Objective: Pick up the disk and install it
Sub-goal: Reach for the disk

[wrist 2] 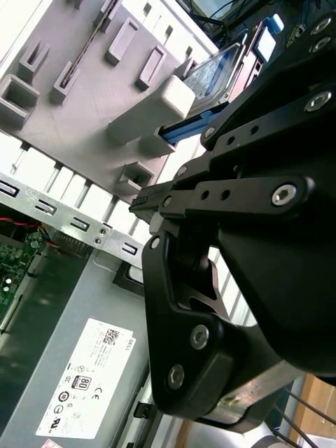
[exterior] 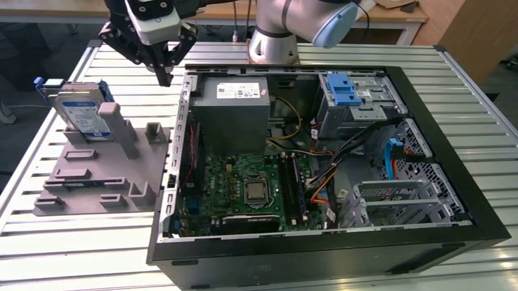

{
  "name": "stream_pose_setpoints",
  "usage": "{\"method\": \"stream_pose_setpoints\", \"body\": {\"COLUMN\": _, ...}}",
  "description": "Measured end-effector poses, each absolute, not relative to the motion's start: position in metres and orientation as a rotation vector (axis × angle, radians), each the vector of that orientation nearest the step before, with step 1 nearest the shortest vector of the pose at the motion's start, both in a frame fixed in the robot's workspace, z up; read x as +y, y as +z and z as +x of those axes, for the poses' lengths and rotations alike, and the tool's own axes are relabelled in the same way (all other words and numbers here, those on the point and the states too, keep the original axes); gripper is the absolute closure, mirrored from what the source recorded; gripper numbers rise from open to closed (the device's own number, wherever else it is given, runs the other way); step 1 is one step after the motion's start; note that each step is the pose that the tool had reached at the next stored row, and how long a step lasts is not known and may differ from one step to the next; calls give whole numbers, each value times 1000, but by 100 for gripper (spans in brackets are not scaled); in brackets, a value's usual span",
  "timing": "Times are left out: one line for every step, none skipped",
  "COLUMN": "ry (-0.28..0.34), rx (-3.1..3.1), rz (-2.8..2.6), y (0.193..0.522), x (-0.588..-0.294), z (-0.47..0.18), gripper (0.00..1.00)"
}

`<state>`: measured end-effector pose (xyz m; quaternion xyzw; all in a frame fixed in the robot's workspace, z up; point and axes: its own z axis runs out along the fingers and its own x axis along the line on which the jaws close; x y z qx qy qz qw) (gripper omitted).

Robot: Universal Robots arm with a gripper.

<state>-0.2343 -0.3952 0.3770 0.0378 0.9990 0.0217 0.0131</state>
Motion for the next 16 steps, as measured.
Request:
{"method": "stream_pose_setpoints", "body": {"ry": 68, "rx": 3112, "rz": 118, "y": 377, "x": -395, "z": -235, "gripper": 89}}
{"method": "stream_pose_setpoints", "body": {"ry": 68, "rx": 3112, "rz": 118, "y": 377, "x": -395, "z": -235, "gripper": 89}}
{"method": "stream_pose_setpoints", "body": {"ry": 68, "rx": 3112, "rz": 118, "y": 376, "x": -395, "z": -236, "gripper": 89}}
{"method": "stream_pose_setpoints", "body": {"ry": 68, "rx": 3112, "rz": 118, "y": 376, "x": -395, "z": -236, "gripper": 89}}
{"method": "stream_pose_setpoints", "body": {"ry": 68, "rx": 3113, "rz": 118, "y": 376, "x": -395, "z": -236, "gripper": 89}}
{"method": "stream_pose_setpoints", "body": {"ry": 68, "rx": 3113, "rz": 118, "y": 376, "x": -395, "z": -237, "gripper": 89}}
{"method": "stream_pose_setpoints", "body": {"ry": 68, "rx": 3113, "rz": 118, "y": 376, "x": -395, "z": -237, "gripper": 89}}
{"method": "stream_pose_setpoints", "body": {"ry": 68, "rx": 3113, "rz": 118, "y": 376, "x": -395, "z": -237, "gripper": 89}}
{"method": "stream_pose_setpoints", "body": {"ry": 68, "rx": 3113, "rz": 118, "y": 375, "x": -395, "z": -238, "gripper": 89}}
{"method": "stream_pose_setpoints", "body": {"ry": 68, "rx": 3113, "rz": 118, "y": 375, "x": -395, "z": -238, "gripper": 89}}
{"method": "stream_pose_setpoints", "body": {"ry": 68, "rx": 3113, "rz": 118, "y": 375, "x": -395, "z": -238, "gripper": 89}}
{"method": "stream_pose_setpoints", "body": {"ry": 68, "rx": 3113, "rz": 118, "y": 375, "x": -395, "z": -238, "gripper": 89}}
{"method": "stream_pose_setpoints", "body": {"ry": 68, "rx": 3113, "rz": 118, "y": 374, "x": -395, "z": -239, "gripper": 89}}
{"method": "stream_pose_setpoints", "body": {"ry": 68, "rx": 3113, "rz": 118, "y": 374, "x": -395, "z": -239, "gripper": 89}}
{"method": "stream_pose_setpoints", "body": {"ry": 68, "rx": 3113, "rz": 118, "y": 374, "x": -395, "z": -239, "gripper": 89}}
{"method": "stream_pose_setpoints", "body": {"ry": 68, "rx": 3112, "rz": 118, "y": 374, "x": -395, "z": -239, "gripper": 89}}
